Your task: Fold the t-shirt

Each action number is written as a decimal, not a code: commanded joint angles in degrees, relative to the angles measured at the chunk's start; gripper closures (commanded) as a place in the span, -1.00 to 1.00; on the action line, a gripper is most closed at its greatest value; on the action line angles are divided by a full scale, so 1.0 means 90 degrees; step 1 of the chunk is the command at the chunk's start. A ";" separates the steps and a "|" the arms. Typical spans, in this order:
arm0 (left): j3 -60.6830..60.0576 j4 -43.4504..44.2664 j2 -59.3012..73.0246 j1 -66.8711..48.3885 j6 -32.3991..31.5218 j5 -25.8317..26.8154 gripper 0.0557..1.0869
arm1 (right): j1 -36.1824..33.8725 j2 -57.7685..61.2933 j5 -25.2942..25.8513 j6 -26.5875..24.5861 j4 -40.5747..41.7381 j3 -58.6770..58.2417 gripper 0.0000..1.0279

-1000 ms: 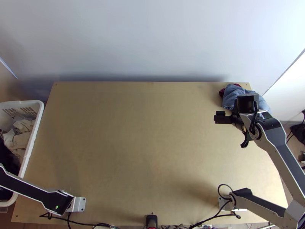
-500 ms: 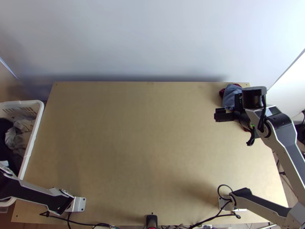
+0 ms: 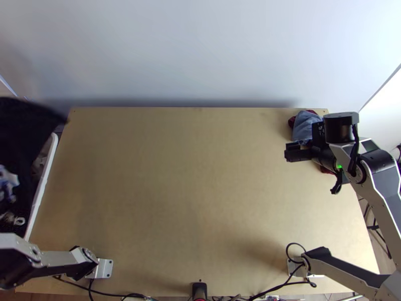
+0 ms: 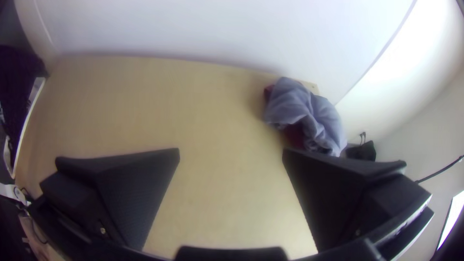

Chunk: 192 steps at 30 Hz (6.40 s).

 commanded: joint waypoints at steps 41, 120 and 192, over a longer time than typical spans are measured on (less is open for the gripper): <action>-0.1144 0.0602 0.1040 -1.0772 -0.0708 -0.0532 0.92 | -0.0203 -0.0088 -0.0008 -0.0233 -0.0354 0.0223 -0.93; -0.4074 0.1833 0.1626 -0.4180 -0.0220 -0.1889 -0.31 | 0.0285 -0.0127 -0.0057 -0.0243 -0.0032 -0.0656 -0.93; -0.1408 0.0632 0.1001 -0.9590 0.0942 -0.1889 0.92 | -0.0008 -0.0108 -0.0057 -0.0419 -0.0032 -0.0510 -0.93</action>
